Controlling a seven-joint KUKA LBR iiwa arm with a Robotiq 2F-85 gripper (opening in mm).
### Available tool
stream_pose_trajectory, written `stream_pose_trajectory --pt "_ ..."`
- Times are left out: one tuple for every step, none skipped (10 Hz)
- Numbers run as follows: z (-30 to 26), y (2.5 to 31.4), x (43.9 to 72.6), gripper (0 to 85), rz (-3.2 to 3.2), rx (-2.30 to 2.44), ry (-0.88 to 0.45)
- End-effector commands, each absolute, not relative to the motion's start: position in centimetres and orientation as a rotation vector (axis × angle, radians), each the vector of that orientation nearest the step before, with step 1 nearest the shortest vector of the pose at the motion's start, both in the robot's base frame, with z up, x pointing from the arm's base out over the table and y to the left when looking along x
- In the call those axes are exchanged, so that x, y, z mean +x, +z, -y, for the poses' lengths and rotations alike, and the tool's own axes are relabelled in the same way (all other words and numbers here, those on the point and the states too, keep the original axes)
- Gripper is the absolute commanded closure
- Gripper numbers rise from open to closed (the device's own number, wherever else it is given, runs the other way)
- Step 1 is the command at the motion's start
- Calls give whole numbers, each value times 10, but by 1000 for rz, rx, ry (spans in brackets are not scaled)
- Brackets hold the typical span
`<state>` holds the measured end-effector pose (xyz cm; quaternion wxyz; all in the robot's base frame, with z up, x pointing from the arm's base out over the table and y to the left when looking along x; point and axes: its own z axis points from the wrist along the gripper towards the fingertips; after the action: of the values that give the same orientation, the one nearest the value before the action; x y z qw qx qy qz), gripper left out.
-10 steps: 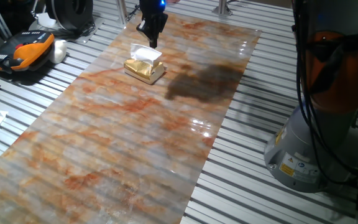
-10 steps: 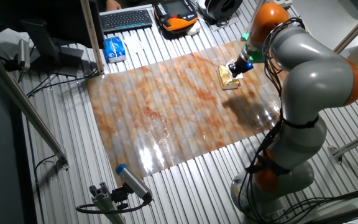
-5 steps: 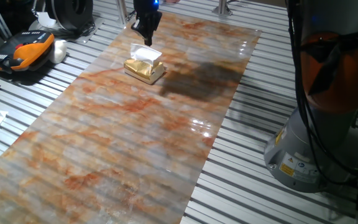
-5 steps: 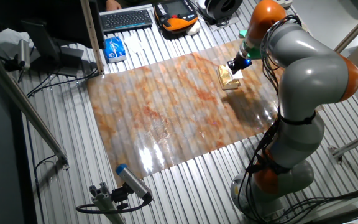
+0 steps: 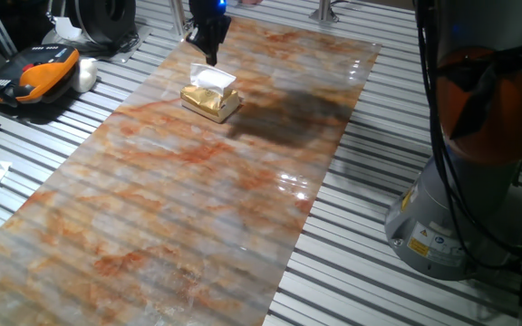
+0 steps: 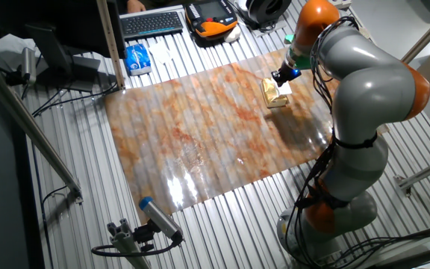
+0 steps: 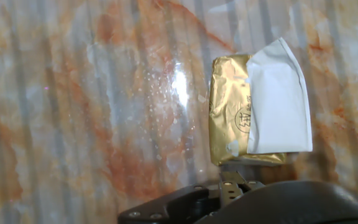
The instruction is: Pull out a napkin
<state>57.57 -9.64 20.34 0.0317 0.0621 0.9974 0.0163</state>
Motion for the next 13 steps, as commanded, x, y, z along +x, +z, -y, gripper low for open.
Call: stream_pose_trajectory --pt "95 203 578 850 -3072 198 49" --pt "96 200 580 850 -3068 200 46" --pt "96 196 582 850 -3065 200 45" --pt "97 192 582 850 -3063 197 52" --pt "97 191 583 850 -3061 199 54" --pt "98 190 583 850 -3063 199 55" --pt "98 187 582 850 -3061 197 50" --pt "99 182 581 850 -3057 199 51" --pt "101 177 580 850 -3055 196 54" --pt "102 174 578 850 -3052 193 61" --pt "103 172 577 850 -3049 193 60" --pt "104 170 574 850 -3046 191 58" --pt "105 166 572 850 -3044 188 60"
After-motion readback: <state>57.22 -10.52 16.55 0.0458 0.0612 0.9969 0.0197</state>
